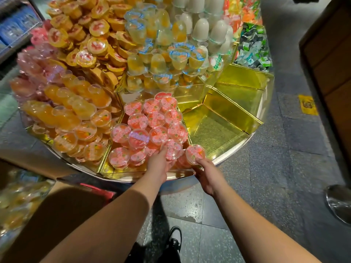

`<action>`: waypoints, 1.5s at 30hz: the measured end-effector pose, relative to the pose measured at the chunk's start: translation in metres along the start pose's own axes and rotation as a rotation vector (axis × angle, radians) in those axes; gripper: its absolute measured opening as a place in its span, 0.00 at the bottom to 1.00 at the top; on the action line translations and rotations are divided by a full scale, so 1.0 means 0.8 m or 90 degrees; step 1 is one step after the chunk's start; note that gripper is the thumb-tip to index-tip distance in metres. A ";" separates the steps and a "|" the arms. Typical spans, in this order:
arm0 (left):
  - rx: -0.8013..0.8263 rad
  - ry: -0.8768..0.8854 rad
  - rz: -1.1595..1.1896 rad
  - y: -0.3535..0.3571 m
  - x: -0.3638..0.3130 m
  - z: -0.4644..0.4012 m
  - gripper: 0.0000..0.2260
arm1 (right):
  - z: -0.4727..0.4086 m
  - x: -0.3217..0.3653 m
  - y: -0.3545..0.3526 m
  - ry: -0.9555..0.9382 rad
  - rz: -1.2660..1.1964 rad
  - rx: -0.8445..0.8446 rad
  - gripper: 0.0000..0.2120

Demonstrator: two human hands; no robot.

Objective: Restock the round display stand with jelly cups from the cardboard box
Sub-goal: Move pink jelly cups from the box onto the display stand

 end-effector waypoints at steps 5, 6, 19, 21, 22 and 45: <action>0.004 0.011 0.006 0.002 0.006 -0.010 0.12 | -0.005 0.003 0.005 -0.022 0.017 0.012 0.05; 0.006 0.010 0.006 0.002 0.008 -0.011 0.15 | -0.004 0.004 0.007 -0.027 0.019 0.015 0.05; 0.008 0.038 -0.059 -0.001 0.010 -0.014 0.09 | -0.004 0.004 0.014 -0.054 0.065 0.025 0.09; 0.004 0.040 -0.072 -0.003 0.009 -0.015 0.11 | -0.006 0.005 0.014 -0.064 0.088 0.014 0.09; 0.002 0.040 -0.076 -0.004 0.008 -0.015 0.11 | -0.006 0.006 0.013 -0.072 0.108 0.004 0.09; 0.002 0.027 -0.069 -0.009 0.007 -0.014 0.21 | 0.001 0.033 0.020 -0.106 0.380 -0.080 0.37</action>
Point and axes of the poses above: each hand's wrist, its own z-axis away from the middle knuckle, its own y-axis out of the palm, x = y × z, the point moved 8 cm from there along -z, towards the middle knuckle, and after that the axes turned 8 degrees about y, right-handed, at the moved point
